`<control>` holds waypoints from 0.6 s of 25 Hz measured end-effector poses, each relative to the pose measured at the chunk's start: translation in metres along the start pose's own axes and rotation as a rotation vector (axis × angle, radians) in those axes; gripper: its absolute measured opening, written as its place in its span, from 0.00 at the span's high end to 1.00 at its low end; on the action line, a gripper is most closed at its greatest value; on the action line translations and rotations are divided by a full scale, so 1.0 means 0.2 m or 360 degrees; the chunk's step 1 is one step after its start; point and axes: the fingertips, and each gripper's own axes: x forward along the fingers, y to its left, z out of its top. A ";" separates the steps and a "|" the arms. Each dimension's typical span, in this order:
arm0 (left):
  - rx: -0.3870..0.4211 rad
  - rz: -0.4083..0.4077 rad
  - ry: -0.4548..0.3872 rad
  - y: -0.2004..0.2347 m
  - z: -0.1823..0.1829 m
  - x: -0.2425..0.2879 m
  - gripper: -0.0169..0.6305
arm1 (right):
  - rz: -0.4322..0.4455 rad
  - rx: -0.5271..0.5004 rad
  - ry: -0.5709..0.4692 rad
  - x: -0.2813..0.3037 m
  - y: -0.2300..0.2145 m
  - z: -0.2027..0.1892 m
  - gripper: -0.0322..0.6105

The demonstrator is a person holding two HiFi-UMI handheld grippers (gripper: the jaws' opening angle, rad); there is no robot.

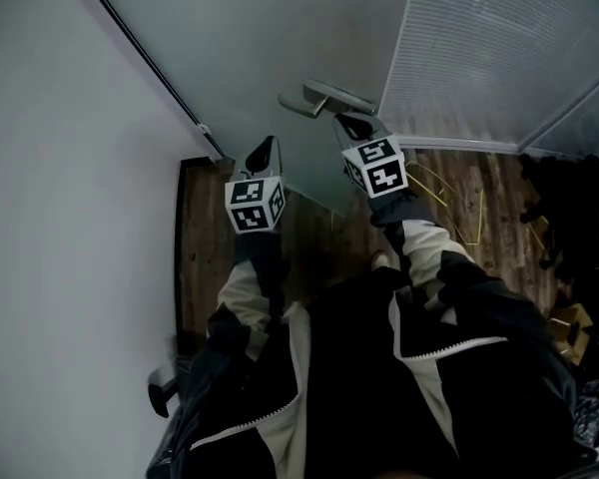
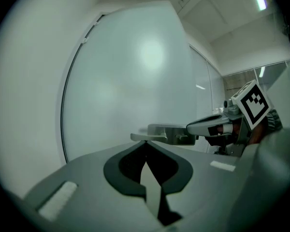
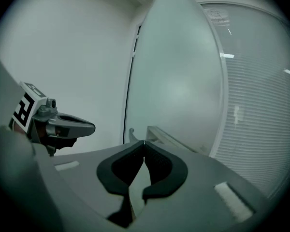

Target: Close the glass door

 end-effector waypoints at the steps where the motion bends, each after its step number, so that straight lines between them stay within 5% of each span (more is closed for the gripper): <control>1: 0.0004 -0.0034 0.0003 -0.04 0.01 0.04 0.97 | -0.0028 0.0011 0.0008 -0.02 -0.04 -0.02 0.93; 5: 0.0026 -0.0116 0.0015 -0.14 0.01 0.13 0.97 | -0.0104 -0.0107 0.0039 -0.07 -0.10 -0.06 0.93; 13: 0.0008 -0.0194 0.0022 -0.26 0.04 0.17 0.97 | -0.0117 -0.0941 0.0200 0.04 0.03 0.00 0.93; 15: -0.0034 -0.0196 0.0010 -0.24 0.06 0.17 0.97 | -0.0094 -0.1151 0.0287 0.10 0.05 -0.03 0.85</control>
